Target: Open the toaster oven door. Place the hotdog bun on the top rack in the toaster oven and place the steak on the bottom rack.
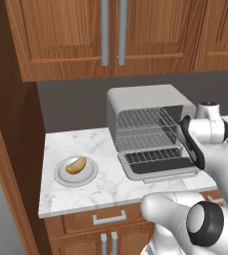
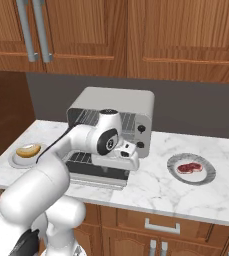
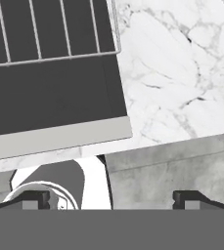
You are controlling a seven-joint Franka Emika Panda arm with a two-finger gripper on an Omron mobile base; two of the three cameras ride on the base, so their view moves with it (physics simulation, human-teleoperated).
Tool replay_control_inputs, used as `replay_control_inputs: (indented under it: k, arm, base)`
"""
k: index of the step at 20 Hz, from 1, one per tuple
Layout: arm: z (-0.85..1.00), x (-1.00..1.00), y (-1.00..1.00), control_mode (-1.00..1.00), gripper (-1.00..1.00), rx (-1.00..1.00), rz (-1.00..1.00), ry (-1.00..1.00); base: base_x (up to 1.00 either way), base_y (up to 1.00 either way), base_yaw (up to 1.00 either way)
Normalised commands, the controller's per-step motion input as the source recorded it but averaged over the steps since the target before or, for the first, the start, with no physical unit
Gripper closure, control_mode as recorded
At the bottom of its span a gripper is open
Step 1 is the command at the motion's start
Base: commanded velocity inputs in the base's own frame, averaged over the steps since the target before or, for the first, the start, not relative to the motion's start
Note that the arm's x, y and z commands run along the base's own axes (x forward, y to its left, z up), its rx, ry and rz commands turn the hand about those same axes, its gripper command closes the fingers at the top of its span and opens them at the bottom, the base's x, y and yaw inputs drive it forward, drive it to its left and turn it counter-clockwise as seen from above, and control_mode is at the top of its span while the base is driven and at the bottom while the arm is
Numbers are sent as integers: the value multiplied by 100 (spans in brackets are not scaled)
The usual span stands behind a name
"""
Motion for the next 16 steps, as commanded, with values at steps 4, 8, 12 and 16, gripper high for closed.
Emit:
replay_control_inputs:
  k: [4,8,12,16]
  arm:
    - [0,12,-34,-100,-100,0,-3,0]
    - [0,1,-46,-100,-100,0,-3,0]
    - [0,8,-47,-100,-100,0,-2,0]
    - [0,19,-44,-100,-100,0,-5,0]
  base:
    - [0,0,0]
    - [0,0,0]
    - [0,0,0]
    - [0,0,0]
